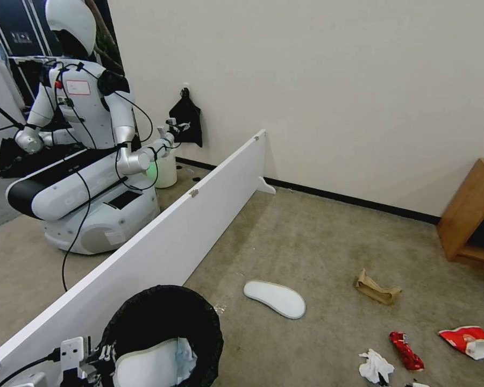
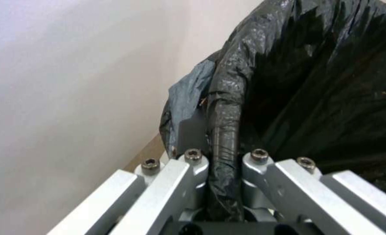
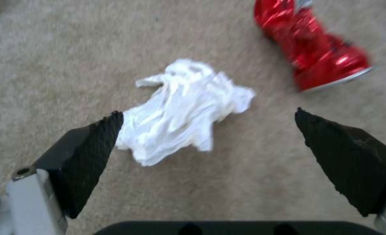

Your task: Pick up the trash bin, then pick up the garbage from the floor and place it into the trash bin.

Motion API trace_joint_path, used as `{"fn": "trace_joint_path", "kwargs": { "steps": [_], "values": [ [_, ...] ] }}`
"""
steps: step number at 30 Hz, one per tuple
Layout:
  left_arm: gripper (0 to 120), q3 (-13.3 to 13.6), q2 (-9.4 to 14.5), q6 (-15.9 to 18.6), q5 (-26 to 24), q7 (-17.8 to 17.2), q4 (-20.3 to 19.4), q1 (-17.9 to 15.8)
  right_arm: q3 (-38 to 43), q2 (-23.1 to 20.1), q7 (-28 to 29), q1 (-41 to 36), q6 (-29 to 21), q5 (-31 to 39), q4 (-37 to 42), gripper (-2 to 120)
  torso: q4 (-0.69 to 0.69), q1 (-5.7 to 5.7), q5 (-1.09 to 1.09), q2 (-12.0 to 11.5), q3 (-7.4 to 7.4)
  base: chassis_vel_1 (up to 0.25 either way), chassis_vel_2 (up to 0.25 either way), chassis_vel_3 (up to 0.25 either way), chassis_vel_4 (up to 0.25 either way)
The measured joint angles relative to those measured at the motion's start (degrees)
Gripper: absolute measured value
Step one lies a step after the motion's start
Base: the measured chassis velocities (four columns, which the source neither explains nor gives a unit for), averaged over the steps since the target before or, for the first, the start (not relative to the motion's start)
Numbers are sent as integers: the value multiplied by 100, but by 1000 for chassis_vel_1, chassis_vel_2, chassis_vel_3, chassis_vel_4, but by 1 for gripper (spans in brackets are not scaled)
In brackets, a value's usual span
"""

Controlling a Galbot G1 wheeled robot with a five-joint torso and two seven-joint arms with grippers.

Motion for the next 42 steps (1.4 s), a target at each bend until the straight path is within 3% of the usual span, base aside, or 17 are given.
{"fn": "trace_joint_path", "kwargs": {
  "steps": [12, 23, 34, 39, 41, 42],
  "values": [
    [4, -21, -103, -15, 52, -1, -35, 48, -160, 95, 30, 716, -57, -146, -1057, 100, 0, 0, -3, 0, 0, 0, 0, 0, 0],
    [4, -19, -147, -37, 83, 3, -119, 114, -97, 95, 77, 935, -143, -24, -1145, 100, 0, 0, 2, 0, 0, 0, 0, 0, 0],
    [4, 1, -154, -67, 101, 27, -129, 132, -48, 76, 66, 924, -169, 67, -942, 64, 0, 0, 0, 0, 0, 0, 0, 0, 0],
    [4, 2, -150, -71, 100, 33, -129, 127, -49, 73, 51, 924, -207, 64, -923, 40, 0, 0, 0, 0, 0, 0, 0, 0, 0],
    [4, 0, -148, -75, 99, 34, -129, 128, -53, 73, 45, 920, -215, 64, -921, 37, 0, 0, 0, 0, 0, 0, 0, 0, 0],
    [4, -6, -144, -80, 95, 39, -129, 131, -63, 73, 34, 903, -221, 58, -918, 28, 0, 0, 0, 0, 0, 0, 0, 0, 0]
  ]
}}
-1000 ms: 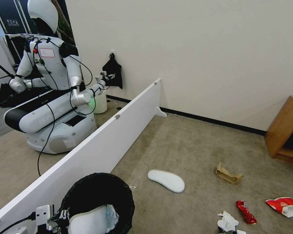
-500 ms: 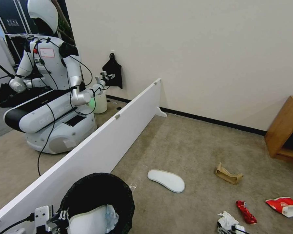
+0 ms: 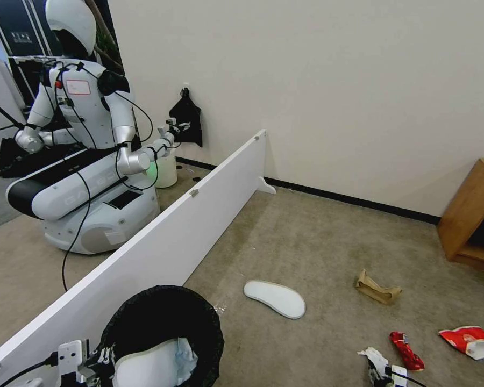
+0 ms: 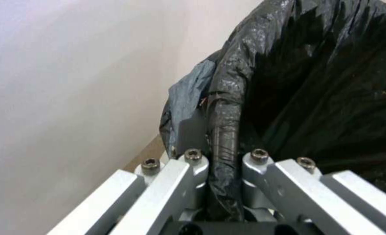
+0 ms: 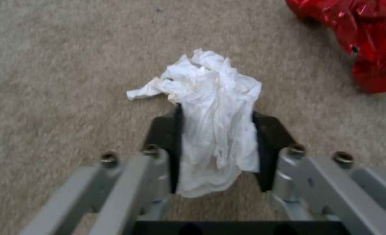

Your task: Pick up the trash bin, then pick up the garbage from the floor and place it into the trash bin.

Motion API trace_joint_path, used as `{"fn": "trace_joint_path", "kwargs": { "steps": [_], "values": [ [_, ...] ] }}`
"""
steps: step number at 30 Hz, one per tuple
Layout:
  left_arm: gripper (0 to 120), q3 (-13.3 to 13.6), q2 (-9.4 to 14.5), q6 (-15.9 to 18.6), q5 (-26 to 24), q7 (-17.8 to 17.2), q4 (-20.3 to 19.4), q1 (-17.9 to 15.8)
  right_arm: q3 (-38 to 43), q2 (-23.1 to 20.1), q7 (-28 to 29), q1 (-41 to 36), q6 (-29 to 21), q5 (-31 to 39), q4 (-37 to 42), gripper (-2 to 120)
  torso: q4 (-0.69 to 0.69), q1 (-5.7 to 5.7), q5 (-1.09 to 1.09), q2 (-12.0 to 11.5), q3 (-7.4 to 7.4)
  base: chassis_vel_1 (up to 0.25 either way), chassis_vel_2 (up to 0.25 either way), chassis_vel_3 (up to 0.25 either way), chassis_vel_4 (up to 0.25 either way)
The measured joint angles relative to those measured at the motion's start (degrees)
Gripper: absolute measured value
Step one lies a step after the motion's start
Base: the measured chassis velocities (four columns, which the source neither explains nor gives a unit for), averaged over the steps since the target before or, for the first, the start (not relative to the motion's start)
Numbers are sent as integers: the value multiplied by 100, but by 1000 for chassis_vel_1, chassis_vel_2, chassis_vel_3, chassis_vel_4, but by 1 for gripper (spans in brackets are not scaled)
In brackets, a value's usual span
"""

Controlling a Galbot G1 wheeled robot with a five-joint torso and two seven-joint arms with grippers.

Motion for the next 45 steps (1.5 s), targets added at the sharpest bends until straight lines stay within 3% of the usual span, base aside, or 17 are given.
{"fn": "trace_joint_path", "kwargs": {
  "steps": [9, 13, 18, 23, 26, 31, 34, 38, 41, 45],
  "values": [
    [4, 10, 3, -5, -14, 4, -2, -15, -26, -78, -39, -222, -29, -138, 215, 0, -1, 0, 0, 0, 0, 0, 0, 0, 0],
    [4, 9, 15, -5, -29, 4, -2, -25, -33, -150, -41, -382, -58, -106, 579, 0, -1, 0, 1, 0, 0, 0, 0, 0, 0],
    [4, 21, 14, -3, -36, 4, -1, -42, -118, -371, -107, -753, -34, 55, 1635, 0, -1, 0, -1, 0, 0, 0, 0, 0, 0],
    [4, 50, 3, 0, -37, 14, 1, -44, -360, -732, -347, -1095, 277, 647, 2922, 0, -1, 0, -1, 0, 0, 0, 0, 0, 0],
    [4, 52, -2, 2, -36, 17, 1, -46, -448, -830, -426, -1147, 332, 827, 3225, 0, 1, 0, 0, 0, 0, 0, 0, 0, 0],
    [4, 65, -6, 18, -26, 17, -5, -40, -873, -1112, -536, -1175, 327, 1238, 4368, 0, -1, 0, 1, 0, 0, 0, 0, 0, 0],
    [4, 68, -4, 20, -18, 17, -7, -33, -1020, -1199, -541, -1160, 276, 1333, 4573, 0, 0, 0, 1, 0, 0, 0, 0, 0, 0],
    [4, 99, 3, 26, 20, 16, -17, -20, -1506, -1697, -701, -1090, 252, 1636, 5144, 0, 1, 0, 0, 0, 0, 0, 0, 0, 0],
    [4, 137, 2, 56, 65, -5, -23, -31, -2071, -2363, -1000, -970, 334, 2106, 5697, 0, -2, 0, -1, 0, 0, 0, 0, 0, 0],
    [4, 143, -1, 66, 115, -10, -22, -52, -2440, -2690, -1151, -697, 353, 2330, 5925, 0, -1, 0, -1, 0, 0, 0, 0, 0, 0]
  ]
}}
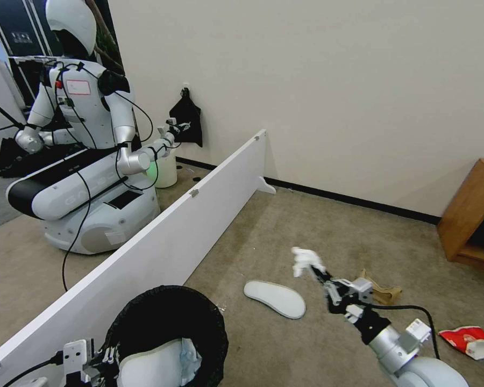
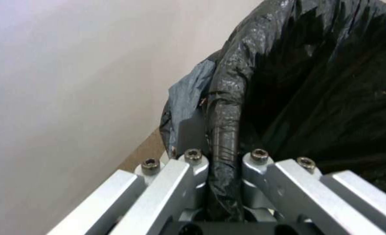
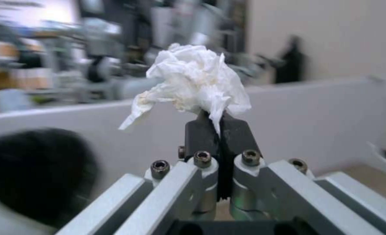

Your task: Pick up the trash bin, then pick up the garbage from the floor and place it into the trash bin.

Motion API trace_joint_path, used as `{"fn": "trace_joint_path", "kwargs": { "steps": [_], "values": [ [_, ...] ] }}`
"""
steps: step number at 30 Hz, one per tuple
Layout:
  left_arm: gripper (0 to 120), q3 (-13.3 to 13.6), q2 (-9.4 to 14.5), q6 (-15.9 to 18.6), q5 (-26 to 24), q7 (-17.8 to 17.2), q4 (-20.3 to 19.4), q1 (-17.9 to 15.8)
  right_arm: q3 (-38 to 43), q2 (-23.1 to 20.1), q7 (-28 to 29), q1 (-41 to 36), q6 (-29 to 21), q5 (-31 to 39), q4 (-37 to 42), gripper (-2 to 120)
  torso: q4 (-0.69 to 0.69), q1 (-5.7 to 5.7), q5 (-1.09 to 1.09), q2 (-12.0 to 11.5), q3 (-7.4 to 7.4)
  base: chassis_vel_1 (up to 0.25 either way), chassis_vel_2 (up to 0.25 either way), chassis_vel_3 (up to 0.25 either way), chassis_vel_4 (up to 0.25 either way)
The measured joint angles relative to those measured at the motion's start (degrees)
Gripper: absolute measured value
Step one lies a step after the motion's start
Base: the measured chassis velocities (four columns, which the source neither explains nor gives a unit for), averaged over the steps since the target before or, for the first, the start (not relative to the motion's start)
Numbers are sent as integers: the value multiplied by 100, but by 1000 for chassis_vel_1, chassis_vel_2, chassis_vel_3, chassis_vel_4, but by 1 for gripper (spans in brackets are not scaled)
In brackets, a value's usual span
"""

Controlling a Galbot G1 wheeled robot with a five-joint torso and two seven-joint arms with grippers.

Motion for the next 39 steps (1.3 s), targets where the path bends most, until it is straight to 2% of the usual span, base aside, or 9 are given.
{"fn": "trace_joint_path", "kwargs": {
  "steps": [5, 9, 10, 11, 13, 14, 21, 28, 39],
  "values": [
    [4, 25, -60, 0, 122, 17, 23, 0, -1042, -454, -557, 1006, -72, 812, 300, 0, 1, 0, 0, 0, 0, 0, 0, 0, 0],
    [4, 35, -134, 0, 176, 18, 20, 5, -1669, -520, -829, 1666, -101, 1112, 290, 0, 2, 0, 0, 0, 0, 0, 0, 0, 0],
    [4, 37, -181, 0, 196, 18, 7, 8, -2044, -504, -964, 2045, -101, 1196, 202, 0, 5, 0, 0, 0, 0, 0, 0, 0, 0],
    [4, 38, -214, 0, 218, 15, -3, 12, -2358, -453, -1067, 2327, -89, 1231, 87, 0, -5, 0, -1, 0, 0, 0, 0, 0, 0],
    [4, 39, -251, 0, 241, 14, -13, 14, -2740, -356, -1190, 2654, -82, 1271, -37, 0, 3, 0, 1, 0, 0, 0, 0, 0, 0],
    [4, 39, -271, 0, 255, 13, -18, 16, -2971, -289, -1257, 2866, -81, 1316, -114, 0, -1, 0, 2, 0, 0, 0, 0, 0, 0],
    [4, 21, -308, 6, 294, -3, -46, 29, -3868, 36, -1369, 3739, -131, 1328, -506, 0, 2, 0, 1, 0, 0, 0, 0, 0, 0],
    [4, 13, -286, 15, 290, -9, -61, 33, -4272, 129, -968, 3953, -237, 1108, -727, 0, 1, 0, 0, 0, 0, 0, 0, 0, 0],
    [4, 0, -240, 38, 217, -20, -91, 46, -4484, 109, -800, 3874, -348, 889, -821, 0, 1, 0, 1, 0, 0, 0, 0, 0, 0]
  ]
}}
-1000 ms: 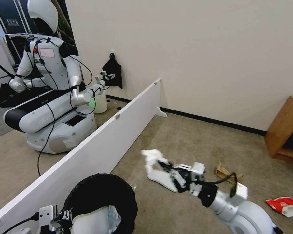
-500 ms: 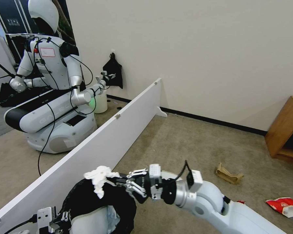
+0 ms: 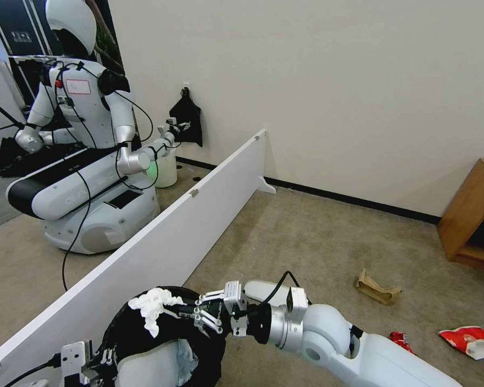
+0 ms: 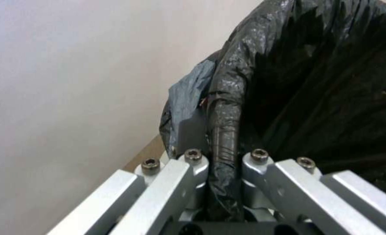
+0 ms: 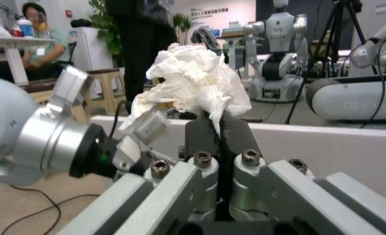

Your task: Pick up the trash bin, then pick up the garbage from the floor and place it into the trash bin.

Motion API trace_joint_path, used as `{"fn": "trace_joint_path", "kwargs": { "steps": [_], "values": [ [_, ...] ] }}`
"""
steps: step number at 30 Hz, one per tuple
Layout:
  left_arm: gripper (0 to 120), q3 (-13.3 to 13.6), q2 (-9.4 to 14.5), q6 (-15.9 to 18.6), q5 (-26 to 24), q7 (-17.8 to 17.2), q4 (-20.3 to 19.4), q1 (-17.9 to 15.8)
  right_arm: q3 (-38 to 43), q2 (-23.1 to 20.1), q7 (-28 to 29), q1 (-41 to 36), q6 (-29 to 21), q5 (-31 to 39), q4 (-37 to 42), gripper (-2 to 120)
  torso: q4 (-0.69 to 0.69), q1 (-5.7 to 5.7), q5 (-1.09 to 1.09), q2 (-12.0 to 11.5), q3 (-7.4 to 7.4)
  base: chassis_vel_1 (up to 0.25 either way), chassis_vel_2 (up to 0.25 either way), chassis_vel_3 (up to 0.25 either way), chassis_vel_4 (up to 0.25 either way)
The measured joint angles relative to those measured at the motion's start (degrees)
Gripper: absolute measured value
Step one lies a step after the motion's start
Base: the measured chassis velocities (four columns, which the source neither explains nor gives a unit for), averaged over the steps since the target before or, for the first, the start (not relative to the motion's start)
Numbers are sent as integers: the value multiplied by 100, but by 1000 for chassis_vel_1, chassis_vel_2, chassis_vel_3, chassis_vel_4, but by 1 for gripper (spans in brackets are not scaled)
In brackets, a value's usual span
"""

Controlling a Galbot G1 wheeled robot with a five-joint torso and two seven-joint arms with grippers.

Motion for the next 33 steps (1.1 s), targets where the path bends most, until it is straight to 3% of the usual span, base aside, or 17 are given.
{"fn": "trace_joint_path", "kwargs": {
  "steps": [5, 7, 13, 22, 25, 27, 33],
  "values": [
    [4, -19, 19, 19, -30, -11, -11, 0, -36, -39, 11, 2, 14, -155, -30, 12, 0, 0, 0, 0, 0, 0, 0, 0, 0],
    [4, -22, 25, 20, -31, -12, -11, 0, -37, -70, 8, -5, 19, -184, -10, 24, 1, 0, 0, 0, 0, 0, 0, 0, 0],
    [4, -9, 21, 27, -31, -19, -11, 0, -36, -101, 5, -53, 33, -257, -10, 42, 1, 0, 0, 0, 0, 0, 0, 0, 0],
    [4, 7, 13, 32, -30, -27, -12, 36, 42, -187, 5, -180, 65, -332, 21, 81, 0, 0, 0, 0, 0, 0, 0, 0, 0],
    [4, 8, 13, 34, -30, -28, -14, 38, 55, -201, 5, -187, 72, -332, 31, 85, 0, 0, 0, 0, 0, 0, 0, 0, 0],
    [4, 10, 13, 36, -30, -33, -22, 43, 74, -228, 5, -205, 108, -338, 36, 96, 0, 0, 0, 0, 0, 0, 0, 0, 0],
    [4, 12, 6, 39, -31, -42, -36, 61, 121, -311, 4, -293, 146, -334, 118, 100, 1, 0, 0, 0, 0, 0, 0, 0, 0]
  ]
}}
